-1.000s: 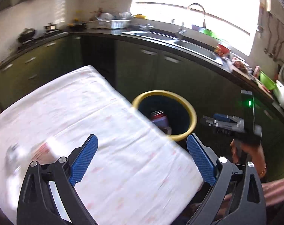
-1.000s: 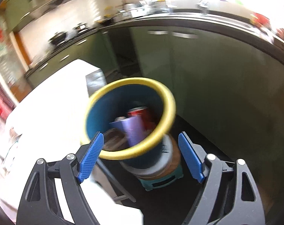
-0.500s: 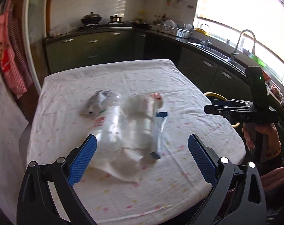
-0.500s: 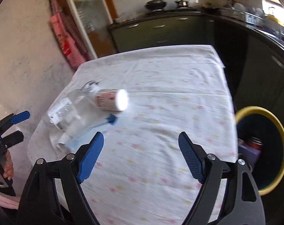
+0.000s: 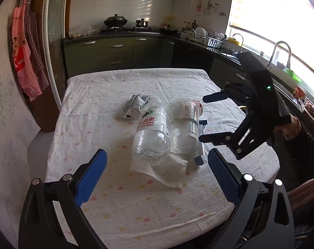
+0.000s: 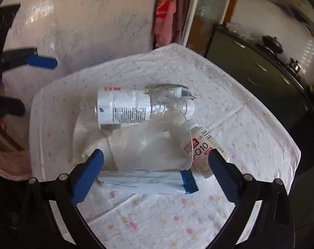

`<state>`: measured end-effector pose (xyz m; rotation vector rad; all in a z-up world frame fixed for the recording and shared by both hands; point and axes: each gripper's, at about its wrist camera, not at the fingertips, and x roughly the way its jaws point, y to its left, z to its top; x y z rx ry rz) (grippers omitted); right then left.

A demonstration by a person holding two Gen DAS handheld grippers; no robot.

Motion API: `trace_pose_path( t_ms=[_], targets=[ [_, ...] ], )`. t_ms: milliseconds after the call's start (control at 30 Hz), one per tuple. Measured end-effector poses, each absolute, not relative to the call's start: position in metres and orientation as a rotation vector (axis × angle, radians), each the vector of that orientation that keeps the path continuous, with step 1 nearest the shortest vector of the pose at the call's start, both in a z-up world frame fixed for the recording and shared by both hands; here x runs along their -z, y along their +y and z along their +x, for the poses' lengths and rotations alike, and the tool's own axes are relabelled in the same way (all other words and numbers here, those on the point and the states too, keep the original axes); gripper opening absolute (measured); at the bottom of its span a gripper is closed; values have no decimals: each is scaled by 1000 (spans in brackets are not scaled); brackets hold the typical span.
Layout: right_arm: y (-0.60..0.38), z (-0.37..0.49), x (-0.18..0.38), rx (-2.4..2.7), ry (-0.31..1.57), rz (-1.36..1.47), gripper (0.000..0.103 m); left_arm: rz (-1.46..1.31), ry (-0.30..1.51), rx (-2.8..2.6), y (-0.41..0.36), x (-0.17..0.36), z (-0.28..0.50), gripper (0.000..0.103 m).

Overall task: Collect trash
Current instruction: 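Grasp the clear plastic cup with the right gripper and lift, then carry the clear cup over the bin and open the right gripper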

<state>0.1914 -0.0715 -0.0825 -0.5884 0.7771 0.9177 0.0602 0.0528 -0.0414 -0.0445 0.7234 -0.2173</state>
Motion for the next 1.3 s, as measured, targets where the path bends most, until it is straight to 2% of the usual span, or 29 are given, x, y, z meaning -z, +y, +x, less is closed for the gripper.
trace_pose_path(
  t_ms=[367, 433, 900, 1100, 1300],
  targets=[
    [-50, 205, 107, -960, 811, -655, 96, -48, 741, 219, 52, 50, 64, 96],
    [-50, 207, 106, -946, 810, -642, 80, -53, 743, 222, 52, 51, 64, 96],
    [-80, 190, 74, -939, 743, -459, 79, -47, 761, 233, 46, 58, 71, 96],
    [-129, 178, 56, -832, 696, -383, 79, -43, 775, 255, 38, 63, 74, 96],
    [-235, 191, 53, -509, 728, -257, 79, -25, 786, 272, 26, 66, 76, 96]
  ],
)
